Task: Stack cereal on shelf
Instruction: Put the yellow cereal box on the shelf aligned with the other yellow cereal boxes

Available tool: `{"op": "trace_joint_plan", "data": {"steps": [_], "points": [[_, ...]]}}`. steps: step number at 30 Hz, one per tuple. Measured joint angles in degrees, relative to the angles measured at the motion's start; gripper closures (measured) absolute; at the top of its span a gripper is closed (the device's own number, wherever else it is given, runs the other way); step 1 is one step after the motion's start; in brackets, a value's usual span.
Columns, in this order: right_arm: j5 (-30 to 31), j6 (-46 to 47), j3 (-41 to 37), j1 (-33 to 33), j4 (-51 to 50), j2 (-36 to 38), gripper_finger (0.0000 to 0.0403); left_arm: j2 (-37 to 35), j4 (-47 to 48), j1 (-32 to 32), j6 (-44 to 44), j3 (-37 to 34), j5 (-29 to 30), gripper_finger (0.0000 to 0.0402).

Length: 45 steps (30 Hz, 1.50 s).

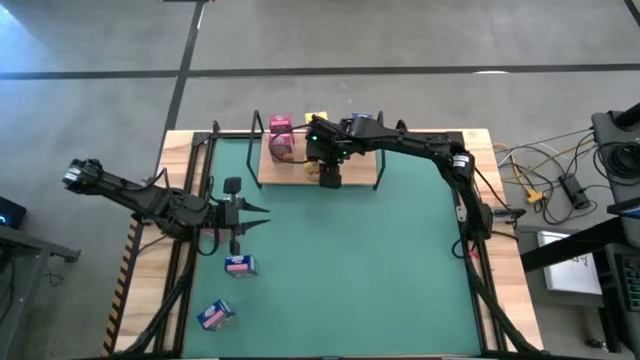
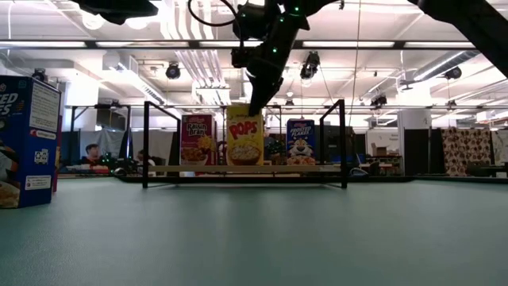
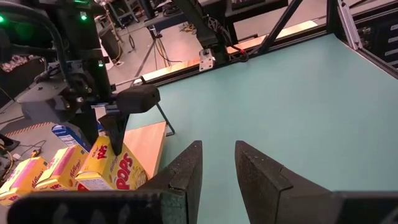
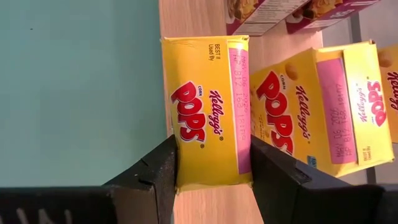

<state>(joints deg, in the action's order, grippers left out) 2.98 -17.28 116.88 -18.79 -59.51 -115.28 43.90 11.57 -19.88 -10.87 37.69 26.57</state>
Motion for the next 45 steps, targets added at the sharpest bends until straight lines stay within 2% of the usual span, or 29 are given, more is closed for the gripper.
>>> {"op": "trace_joint_plan", "data": {"steps": [7,22,28,38,41,45], "points": [[0.0,2.3,0.0,-0.1,0.1,0.0,0.0227,0.0,0.0,0.0,0.0,0.0,0.0,0.0324],[0.0,1.8,0.0,-0.2,0.1,0.4,0.0160,0.0,0.0,0.0,0.0,0.0,0.0,0.0324],[0.0,1.8,0.0,-0.1,-0.1,1.7,0.0149,0.0,0.0,0.0,0.0,0.0,0.0,0.0324],[0.1,2.7,0.0,0.0,-1.2,6.3,0.0174,0.0,-0.1,0.0,0.0,0.0,0.0,0.0324],[-0.4,2.7,0.0,0.5,-2.9,7.0,0.0199,0.0,0.0,0.0,0.3,0.0,0.0,0.0324],[-2.2,2.7,-0.3,1.2,-6.1,6.9,0.0252,0.0,0.0,0.0,0.5,0.0,0.0,0.0324]]}}
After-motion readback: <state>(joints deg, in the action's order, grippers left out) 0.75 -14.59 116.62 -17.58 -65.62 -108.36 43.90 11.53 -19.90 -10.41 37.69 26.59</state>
